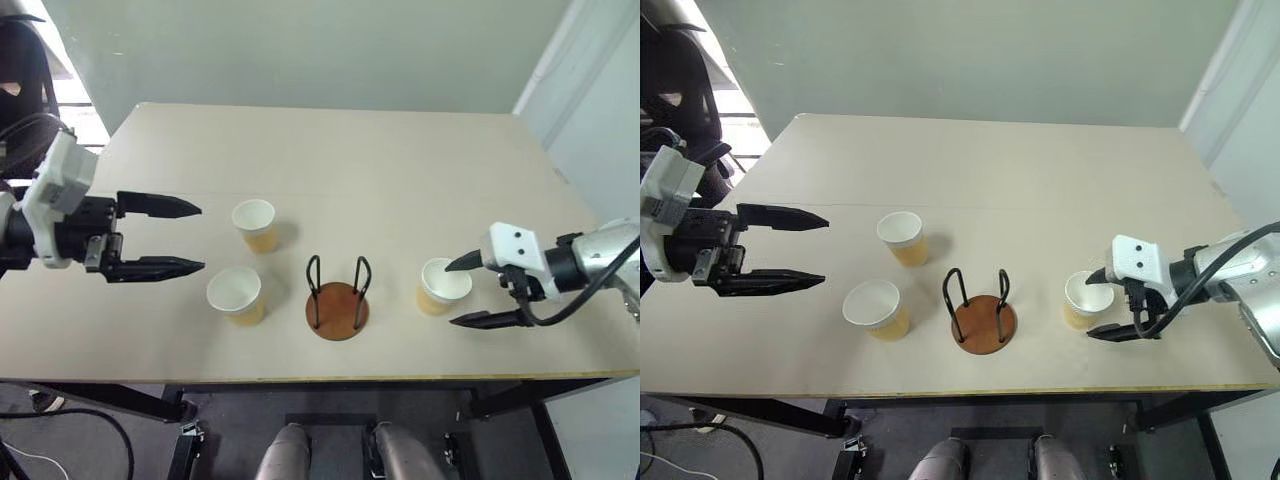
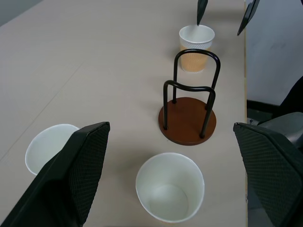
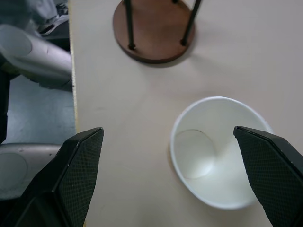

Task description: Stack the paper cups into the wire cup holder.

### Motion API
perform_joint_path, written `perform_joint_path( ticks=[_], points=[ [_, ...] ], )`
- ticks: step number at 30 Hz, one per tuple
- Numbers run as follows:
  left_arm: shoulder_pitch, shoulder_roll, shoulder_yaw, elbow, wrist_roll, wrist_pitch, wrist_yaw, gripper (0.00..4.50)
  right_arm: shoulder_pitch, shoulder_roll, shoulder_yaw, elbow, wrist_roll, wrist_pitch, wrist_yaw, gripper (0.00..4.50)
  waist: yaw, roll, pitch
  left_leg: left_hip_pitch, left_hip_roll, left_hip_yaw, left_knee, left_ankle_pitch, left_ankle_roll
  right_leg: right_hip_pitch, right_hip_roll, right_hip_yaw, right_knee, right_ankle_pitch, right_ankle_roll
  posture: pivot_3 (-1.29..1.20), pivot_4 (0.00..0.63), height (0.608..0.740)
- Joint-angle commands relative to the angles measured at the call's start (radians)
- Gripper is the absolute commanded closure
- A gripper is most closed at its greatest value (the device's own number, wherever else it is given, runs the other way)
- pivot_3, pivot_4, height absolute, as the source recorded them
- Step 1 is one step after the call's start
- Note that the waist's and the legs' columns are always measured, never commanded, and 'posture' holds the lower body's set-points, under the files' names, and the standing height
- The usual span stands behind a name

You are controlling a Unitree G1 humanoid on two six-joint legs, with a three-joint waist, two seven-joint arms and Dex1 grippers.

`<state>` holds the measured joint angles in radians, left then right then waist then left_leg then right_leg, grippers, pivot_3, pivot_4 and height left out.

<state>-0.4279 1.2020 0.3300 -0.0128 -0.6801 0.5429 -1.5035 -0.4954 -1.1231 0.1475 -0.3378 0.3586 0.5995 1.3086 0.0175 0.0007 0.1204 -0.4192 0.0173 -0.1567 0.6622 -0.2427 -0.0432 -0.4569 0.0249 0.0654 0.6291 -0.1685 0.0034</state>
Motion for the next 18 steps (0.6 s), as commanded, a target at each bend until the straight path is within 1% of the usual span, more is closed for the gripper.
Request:
perform_joint_path(
  ticks=[1,7,12,15,16,18],
  points=[
    [0.021,0.022,0.066,-0.046,-0.024,0.017,0.006,0.0,-0.026,0.019,0.036,0.019,-0.048,-0.035,-0.002,0.02,0.001,0.0,0.0,0.0,0.0,0.0,0.001,0.0,0.0,0.0,0.0,0.0,0.0,0.0,0.0,0.0,0.15,0.74],
    [0.068,0.025,0.115,-0.077,-0.029,0.036,0.022,0.0,-0.043,0.06,0.099,0.112,-0.131,-0.105,0.013,0.02,0.001,0.0,0.0,0.0,0.0,0.0,0.002,0.0,0.0,0.001,0.0,0.001,0.001,0.001,-0.001,0.0,0.15,0.74],
    [0.092,0.029,0.145,-0.098,-0.033,0.05,0.033,0.0,-0.051,0.081,0.121,0.158,-0.176,-0.147,0.025,0.02,0.001,0.0,0.0,0.0,0.001,0.0,0.001,0.0,0.0,0.0,0.0,0.0,0.001,0.001,-0.001,0.0,0.15,0.74],
    [0.102,0.031,0.157,-0.105,-0.035,0.054,0.039,0.0,-0.055,0.093,0.128,0.175,-0.193,-0.167,0.031,0.61,0.001,0.0,0.0,0.0,0.001,0.0,0.001,0.0,0.0,0.0,0.0,0.0,0.0,0.001,-0.001,0.0,0.15,0.74],
    [0.105,0.031,0.161,-0.107,-0.036,0.056,0.04,0.0,-0.059,0.097,0.129,0.18,-0.196,-0.172,0.034,0.89,0.001,0.0,0.0,0.0,0.001,0.0,0.001,0.0,0.0,0.0,0.0,0.0,0.001,0.001,-0.001,0.0,0.15,0.74],
    [0.112,0.033,0.17,-0.113,-0.04,0.06,0.042,0.0,-0.067,0.106,0.128,0.188,-0.201,-0.181,0.04,1.66,0.0,0.0,0.0,0.0,0.001,0.0,0.001,0.0,0.0,0.0,0.0,0.0,0.001,0.001,-0.001,0.0,0.15,0.74]
  ],
)
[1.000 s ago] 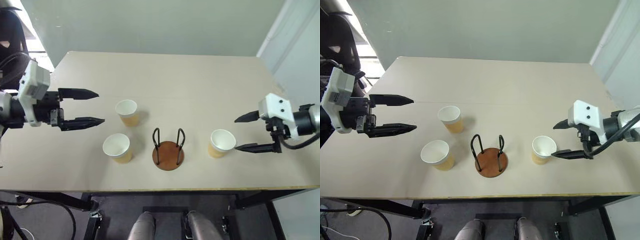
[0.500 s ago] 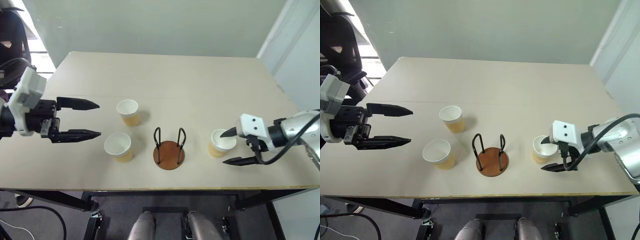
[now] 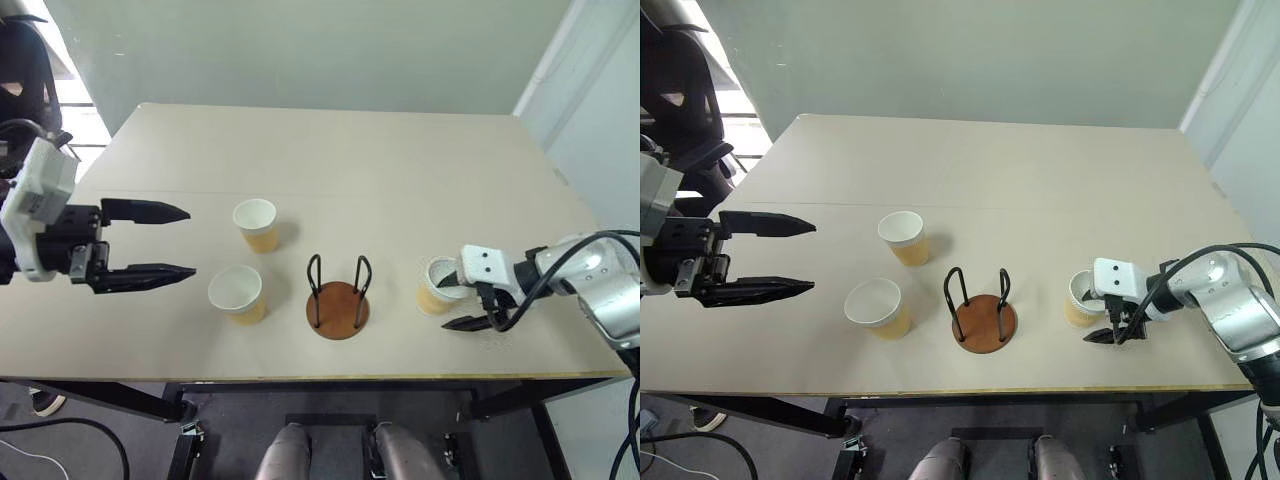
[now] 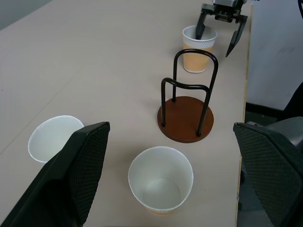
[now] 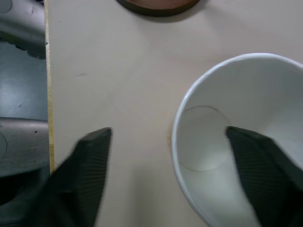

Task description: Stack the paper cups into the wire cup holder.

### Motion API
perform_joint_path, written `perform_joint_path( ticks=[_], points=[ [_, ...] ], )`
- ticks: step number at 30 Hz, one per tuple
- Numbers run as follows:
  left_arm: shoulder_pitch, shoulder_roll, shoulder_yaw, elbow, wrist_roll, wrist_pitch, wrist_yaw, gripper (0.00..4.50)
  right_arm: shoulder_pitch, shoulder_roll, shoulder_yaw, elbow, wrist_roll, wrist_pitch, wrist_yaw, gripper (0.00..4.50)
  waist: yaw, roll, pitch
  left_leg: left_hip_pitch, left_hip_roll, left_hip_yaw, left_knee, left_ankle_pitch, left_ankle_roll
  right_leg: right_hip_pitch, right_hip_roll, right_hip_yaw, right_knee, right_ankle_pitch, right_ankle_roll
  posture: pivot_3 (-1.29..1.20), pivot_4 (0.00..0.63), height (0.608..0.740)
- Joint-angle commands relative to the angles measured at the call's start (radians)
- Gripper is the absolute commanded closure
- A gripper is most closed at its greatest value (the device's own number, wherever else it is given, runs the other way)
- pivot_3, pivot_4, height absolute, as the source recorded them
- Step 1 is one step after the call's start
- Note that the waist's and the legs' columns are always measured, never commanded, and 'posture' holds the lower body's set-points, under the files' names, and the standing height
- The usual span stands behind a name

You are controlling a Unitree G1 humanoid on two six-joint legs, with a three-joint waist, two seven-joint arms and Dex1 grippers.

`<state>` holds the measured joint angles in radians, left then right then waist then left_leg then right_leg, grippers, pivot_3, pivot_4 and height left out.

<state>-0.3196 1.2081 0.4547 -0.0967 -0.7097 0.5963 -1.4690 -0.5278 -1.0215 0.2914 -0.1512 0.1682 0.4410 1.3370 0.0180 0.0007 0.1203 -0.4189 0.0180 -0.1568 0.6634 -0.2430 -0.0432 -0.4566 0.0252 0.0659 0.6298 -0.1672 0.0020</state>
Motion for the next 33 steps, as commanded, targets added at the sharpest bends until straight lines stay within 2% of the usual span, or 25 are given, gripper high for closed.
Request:
perform_joint_path(
  ticks=[1,7,8,14,18,21,25,33],
  points=[
    [0.007,0.028,0.05,-0.031,-0.011,0.008,0.008,0.0,-0.04,0.007,-0.017,0.004,-0.012,-0.027,0.016,2.0,0.0,0.0,0.0,0.0,0.0,0.0,0.0,0.0,0.0,0.0,0.0,0.0,0.0,0.0,0.0,0.0,0.15,0.74],
    [0.03,0.028,0.072,-0.044,-0.015,0.011,0.017,0.0,-0.069,0.019,-0.017,0.015,-0.013,-0.052,0.05,4.21,-0.001,0.0,0.0,0.0,0.0,0.0,0.0,0.0,0.0,0.0,0.0,0.0,0.0,0.0,0.0,0.0,0.15,0.74],
    [0.036,0.027,0.077,-0.047,-0.016,0.012,0.018,0.0,-0.074,0.021,-0.017,0.014,-0.012,-0.054,0.058,4.46,-0.001,0.0,0.0,0.0,0.0,0.0,0.0,0.0,0.0,0.0,0.0,0.0,0.0,0.0,0.0,0.0,0.15,0.74],
    [0.064,0.021,0.103,-0.061,-0.018,0.015,0.025,0.0,-0.142,0.01,-0.072,-0.013,0.093,-0.035,0.174,4.46,-0.002,0.0,0.0,0.0,0.0,0.0,0.0,0.0,0.0,0.0,0.0,0.0,0.0,0.0,-0.001,0.0,0.15,0.74],
    [0.08,0.017,0.114,-0.07,-0.019,0.014,0.029,0.0,-0.307,0.039,-0.14,0.013,0.216,0.024,0.219,4.46,-0.005,0.001,0.001,0.0,0.0,0.001,0.0,0.0,0.0,-0.001,0.001,0.001,0.0,0.0,-0.002,0.0,0.15,0.74],
    [0.086,0.013,0.117,-0.073,-0.02,0.011,0.034,0.0,-0.431,0.083,-0.156,0.055,0.242,0.042,0.205,4.46,-0.008,0.001,0.001,0.0,0.001,0.001,-0.001,0.0,0.0,-0.001,0.003,0.001,0.0,0.0,-0.003,0.0,0.15,0.74],
    [0.079,0.005,0.104,-0.074,-0.022,0.004,0.045,0.0,-0.536,0.165,-0.134,0.05,0.254,0.066,0.175,4.46,-0.009,0.001,0.001,0.001,0.004,0.0,-0.001,-0.001,-0.001,-0.002,0.005,0.0,0.0,-0.001,-0.006,0.0,0.15,0.74],
    [0.079,-0.004,0.1,-0.074,-0.021,-0.007,0.045,0.0,-0.572,0.321,-0.038,-0.065,0.251,0.112,0.136,4.46,-0.011,0.002,0.001,0.0,0.005,0.001,-0.003,-0.001,-0.001,-0.004,0.005,0.0,0.001,-0.001,-0.009,0.0,0.15,0.74]
  ],
)
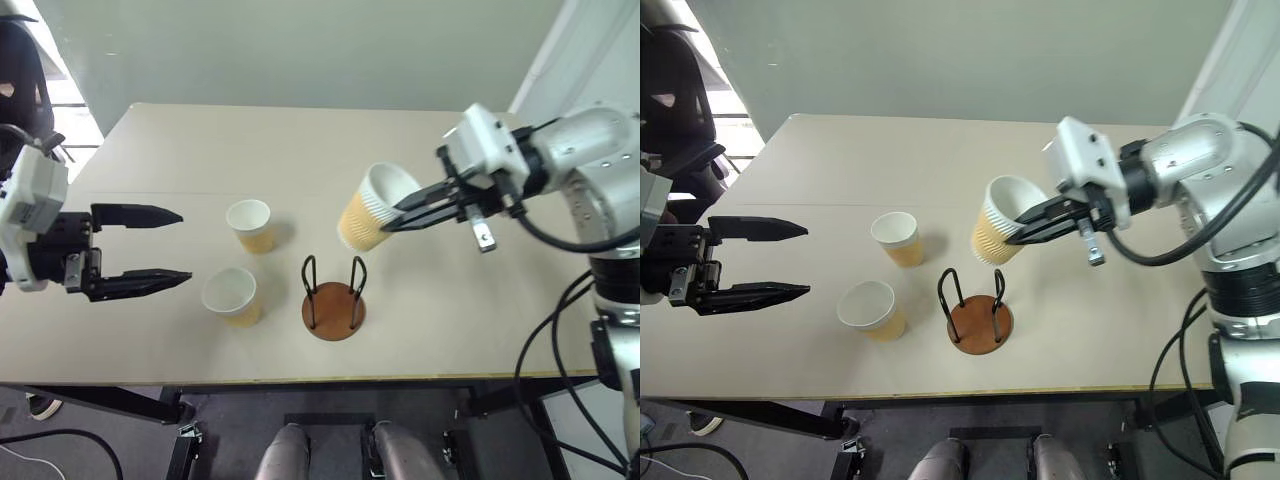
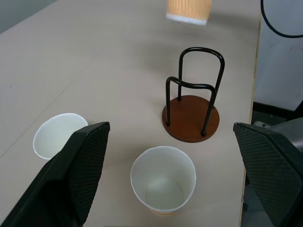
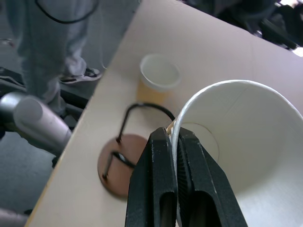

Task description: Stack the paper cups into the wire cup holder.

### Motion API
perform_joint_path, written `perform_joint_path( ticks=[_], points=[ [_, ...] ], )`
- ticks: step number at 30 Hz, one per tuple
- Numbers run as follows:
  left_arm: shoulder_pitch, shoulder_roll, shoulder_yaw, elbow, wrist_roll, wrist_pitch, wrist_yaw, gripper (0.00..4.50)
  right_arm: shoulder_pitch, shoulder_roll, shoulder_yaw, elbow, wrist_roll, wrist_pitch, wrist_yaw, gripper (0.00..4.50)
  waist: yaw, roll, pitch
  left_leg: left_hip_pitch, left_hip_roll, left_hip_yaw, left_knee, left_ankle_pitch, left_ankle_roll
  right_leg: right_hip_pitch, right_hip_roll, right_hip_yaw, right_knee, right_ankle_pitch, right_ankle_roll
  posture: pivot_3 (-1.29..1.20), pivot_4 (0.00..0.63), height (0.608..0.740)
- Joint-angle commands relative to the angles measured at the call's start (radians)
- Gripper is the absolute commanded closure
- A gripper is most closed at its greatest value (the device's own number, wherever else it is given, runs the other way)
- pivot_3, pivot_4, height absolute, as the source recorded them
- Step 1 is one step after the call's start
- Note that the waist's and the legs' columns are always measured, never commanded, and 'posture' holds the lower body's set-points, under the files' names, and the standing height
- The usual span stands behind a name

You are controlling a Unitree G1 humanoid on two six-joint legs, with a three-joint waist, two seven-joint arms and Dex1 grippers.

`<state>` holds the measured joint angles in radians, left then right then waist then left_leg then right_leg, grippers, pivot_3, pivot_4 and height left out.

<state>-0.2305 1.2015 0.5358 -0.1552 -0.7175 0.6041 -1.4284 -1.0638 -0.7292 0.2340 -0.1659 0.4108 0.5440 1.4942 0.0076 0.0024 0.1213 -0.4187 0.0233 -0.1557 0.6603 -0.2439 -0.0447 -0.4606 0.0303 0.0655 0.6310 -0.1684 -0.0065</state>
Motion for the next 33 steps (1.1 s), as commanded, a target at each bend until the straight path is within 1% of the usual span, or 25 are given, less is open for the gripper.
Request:
perform_joint_path(
  ticks=[1,7,17,33],
  points=[
    [-0.012,0.003,0.016,-0.014,-0.012,-0.016,0.005,0.0,-0.037,0.039,0.027,-0.052,0.007,0.009,-0.02,4.46,-0.002,0.0,0.0,0.0,0.0,0.0,0.0,0.0,0.0,0.0,0.0,0.0,0.0,0.0,0.0,0.0,0.15,0.74],
    [0.009,-0.004,0.035,-0.031,-0.009,-0.016,0.014,0.0,-0.021,0.089,0.082,0.0,-0.044,-0.051,-0.02,4.46,0.0,0.0,0.0,0.0,0.0,0.0,0.001,0.0,0.0,0.0,0.0,0.0,0.001,0.001,-0.002,0.0,0.15,0.74],
    [0.058,-0.009,0.087,-0.069,-0.024,0.003,0.038,0.0,0.012,0.084,0.13,0.055,-0.106,-0.12,0.015,4.46,-0.001,0.0,0.0,0.0,0.001,0.0,0.001,0.0,-0.001,-0.002,0.001,0.0,0.004,0.0,-0.004,0.0,0.15,0.74],
    [0.081,0.004,0.109,-0.083,-0.035,0.019,0.051,0.0,0.049,0.11,0.175,0.085,-0.177,-0.164,0.014,4.46,-0.002,0.0,0.0,0.0,0.003,0.0,0.001,-0.001,-0.001,-0.002,0.002,0.0,0.005,0.001,-0.006,0.0,0.15,0.74]
  ],
)
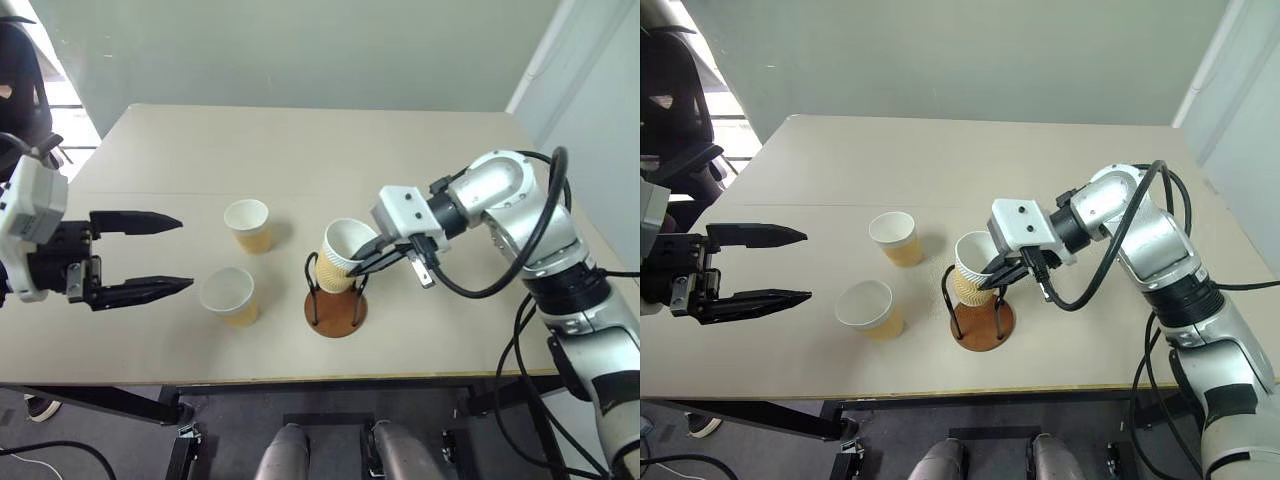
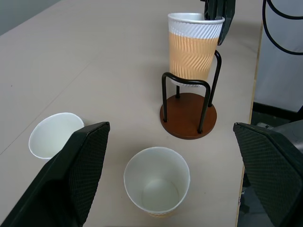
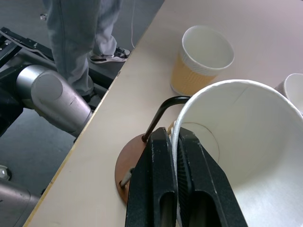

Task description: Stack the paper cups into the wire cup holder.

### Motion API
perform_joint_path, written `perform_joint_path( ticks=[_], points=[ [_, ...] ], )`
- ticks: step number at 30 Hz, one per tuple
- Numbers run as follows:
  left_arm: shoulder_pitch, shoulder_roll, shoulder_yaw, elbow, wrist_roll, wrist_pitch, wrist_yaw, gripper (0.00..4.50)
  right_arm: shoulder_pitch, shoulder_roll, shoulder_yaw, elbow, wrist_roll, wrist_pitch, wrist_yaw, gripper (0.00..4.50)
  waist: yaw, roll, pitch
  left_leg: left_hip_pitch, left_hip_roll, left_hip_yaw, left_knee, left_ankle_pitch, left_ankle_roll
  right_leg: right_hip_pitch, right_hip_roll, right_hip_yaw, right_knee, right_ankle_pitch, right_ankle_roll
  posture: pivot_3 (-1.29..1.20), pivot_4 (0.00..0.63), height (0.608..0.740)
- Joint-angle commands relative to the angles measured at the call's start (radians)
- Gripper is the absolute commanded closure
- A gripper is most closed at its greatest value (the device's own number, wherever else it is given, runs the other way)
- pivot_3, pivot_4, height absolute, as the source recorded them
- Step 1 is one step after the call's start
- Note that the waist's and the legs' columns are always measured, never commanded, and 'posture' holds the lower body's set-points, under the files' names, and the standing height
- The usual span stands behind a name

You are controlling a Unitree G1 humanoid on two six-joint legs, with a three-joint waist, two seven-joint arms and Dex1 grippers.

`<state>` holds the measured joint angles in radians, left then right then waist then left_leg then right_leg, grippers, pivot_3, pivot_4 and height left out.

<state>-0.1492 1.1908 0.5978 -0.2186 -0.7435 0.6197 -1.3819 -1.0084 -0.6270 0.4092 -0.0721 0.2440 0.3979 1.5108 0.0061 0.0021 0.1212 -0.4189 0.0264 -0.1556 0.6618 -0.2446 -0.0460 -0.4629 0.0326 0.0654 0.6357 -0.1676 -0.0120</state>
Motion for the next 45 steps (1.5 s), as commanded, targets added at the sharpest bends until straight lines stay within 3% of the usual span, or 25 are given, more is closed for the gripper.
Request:
perform_joint_path(
  ticks=[1,8,11,21,25,27,29,33,38,45],
  points=[
    [0.0,0.015,0.047,-0.019,-0.009,0.003,0.004,0.0,-0.006,0.011,0.002,-0.006,-0.016,-0.021,-0.004,4.46,0.0,0.0,0.0,0.0,0.0,0.0,0.0,0.0,0.0,0.0,0.0,0.0,0.0,0.0,0.0,0.0,0.15,0.74],
    [0.005,0.016,0.051,-0.021,-0.01,0.004,0.007,0.0,-0.007,0.019,0.002,-0.003,-0.028,-0.031,0.006,4.46,0.0,0.0,0.0,0.0,0.002,0.0,0.0,-0.001,-0.001,0.0,0.002,0.0,0.0,0.0,-0.002,0.0,0.15,0.74],
    [0.006,0.014,0.053,-0.022,-0.013,0.006,0.009,0.0,-0.011,0.02,0.002,0.002,-0.031,-0.029,0.01,3.88,0.0,0.0,0.0,0.0,0.003,0.0,0.0,-0.001,-0.002,0.0,0.002,0.0,0.0,0.0,-0.002,0.0,0.15,0.74],
    [0.013,0.022,0.02,-0.014,0.006,-0.016,0.002,0.0,-0.036,0.011,-0.032,0.04,-0.046,-0.035,-0.006,0.31,0.0,0.0,0.0,0.0,0.003,0.0,0.0,-0.001,-0.002,-0.001,0.003,0.0,0.0,0.0,-0.003,0.0,0.15,0.74],
    [0.048,0.047,-0.015,-0.023,0.043,-0.05,-0.052,0.0,-0.051,-0.081,-0.222,0.116,0.103,0.077,0.023,0.31,0.007,0.001,0.0,-0.001,0.003,0.0,0.0,-0.001,-0.002,-0.001,0.003,0.0,-0.001,0.0,-0.004,0.0,0.15,0.74],
    [0.032,0.051,-0.022,-0.033,0.003,-0.023,-0.066,0.0,-0.068,-0.135,-0.398,0.184,0.308,0.289,0.044,0.31,0.017,-0.001,0.0,-0.001,0.003,0.0,0.0,-0.001,-0.003,-0.001,0.003,0.0,-0.002,0.0,-0.005,0.0,0.15,0.74],
    [0.047,0.059,-0.046,-0.043,0.017,-0.031,-0.087,0.0,-0.038,-0.203,-0.511,0.266,0.39,0.366,0.06,0.31,0.022,-0.001,0.0,-0.002,0.003,0.001,0.0,-0.002,-0.004,-0.001,0.003,0.001,-0.004,0.0,-0.005,0.0,0.15,0.74],
    [0.042,0.067,-0.121,-0.033,0.071,-0.074,-0.097,0.0,0.107,-0.299,-0.588,0.271,0.371,0.329,0.029,0.31,0.022,-0.003,-0.001,0.002,0.004,0.002,-0.001,-0.004,-0.006,0.004,0.004,0.001,-0.006,-0.003,-0.007,0.0,0.15,0.74],
    [-0.076,0.078,-0.335,0.015,0.203,-0.173,-0.095,0.0,0.233,-0.255,-0.692,0.072,0.547,0.441,-0.062,0.31,0.009,0.003,0.002,0.003,0.006,0.006,0.001,-0.004,-0.006,0.003,0.008,0.004,-0.004,0.0,-0.002,0.0,0.15,0.74],
    [-0.168,0.082,-0.472,0.078,0.288,-0.254,-0.15,0.0,0.318,-0.277,-0.746,-0.032,0.621,0.461,-0.142,0.31,0.003,0.003,0.002,0.006,0.011,0.007,0.002,-0.004,-0.005,0.005,0.018,0.011,-0.005,0.003,-0.001,0.0,0.15,0.74]
  ],
)
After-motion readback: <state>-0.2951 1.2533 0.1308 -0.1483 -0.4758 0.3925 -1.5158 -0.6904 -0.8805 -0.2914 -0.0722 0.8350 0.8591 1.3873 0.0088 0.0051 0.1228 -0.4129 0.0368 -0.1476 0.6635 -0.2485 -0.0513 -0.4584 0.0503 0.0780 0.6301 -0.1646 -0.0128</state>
